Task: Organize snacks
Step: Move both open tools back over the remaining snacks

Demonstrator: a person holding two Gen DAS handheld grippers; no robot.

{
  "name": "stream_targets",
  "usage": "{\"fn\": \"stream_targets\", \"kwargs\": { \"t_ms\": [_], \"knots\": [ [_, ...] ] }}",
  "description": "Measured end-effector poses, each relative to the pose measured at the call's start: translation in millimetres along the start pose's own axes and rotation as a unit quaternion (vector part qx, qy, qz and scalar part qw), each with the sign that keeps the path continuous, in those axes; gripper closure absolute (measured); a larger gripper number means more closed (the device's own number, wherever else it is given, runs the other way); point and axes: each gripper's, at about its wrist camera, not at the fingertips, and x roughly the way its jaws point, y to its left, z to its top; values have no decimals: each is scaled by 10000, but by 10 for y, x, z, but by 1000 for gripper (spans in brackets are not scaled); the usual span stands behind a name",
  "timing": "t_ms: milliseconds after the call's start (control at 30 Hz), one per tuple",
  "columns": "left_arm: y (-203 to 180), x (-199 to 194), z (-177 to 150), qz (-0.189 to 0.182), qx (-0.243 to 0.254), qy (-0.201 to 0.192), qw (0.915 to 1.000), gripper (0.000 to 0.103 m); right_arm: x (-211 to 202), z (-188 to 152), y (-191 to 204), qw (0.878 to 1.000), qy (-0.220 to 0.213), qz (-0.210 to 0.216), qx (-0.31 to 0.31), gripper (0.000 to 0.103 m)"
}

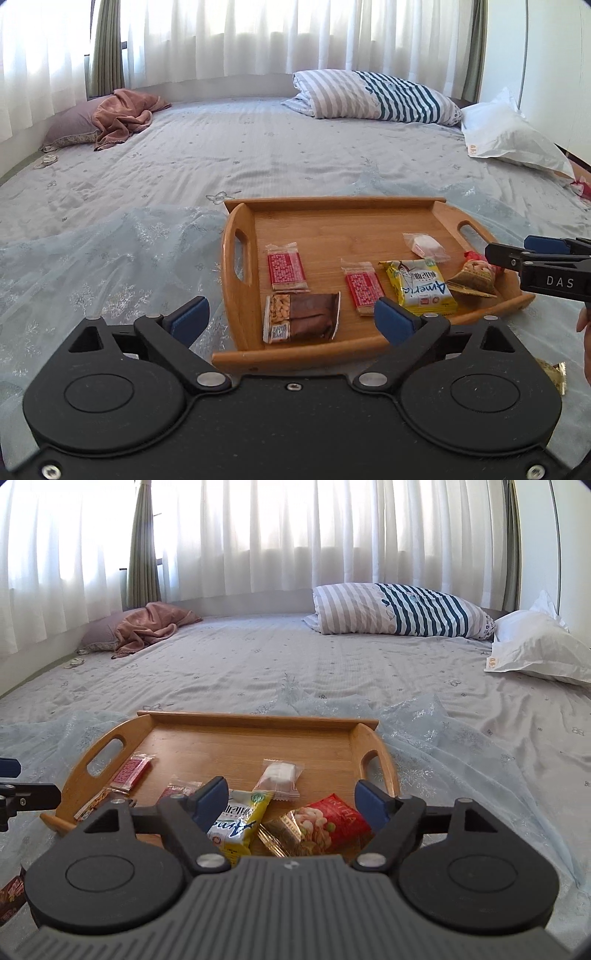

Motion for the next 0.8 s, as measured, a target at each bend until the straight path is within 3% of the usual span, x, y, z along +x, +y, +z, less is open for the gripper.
{"fn": "stream_targets", "kwargs": {
  "t_ms": [467, 567, 800],
  "knots": [
    [77, -580, -624, -125, -48, -184, 9997, 1, -518, -467, -90, 9997, -178, -119, -154, 5],
    [114, -632, -727, -73, -79, -163, 9998, 1, -604, -581, -86, 9993, -242, -166, -248, 0],
    [170, -649, -936, 150, 18, -51, 9999, 2, -715, -822, -85, 9983, -315, -237, -420, 0]
  ]
}}
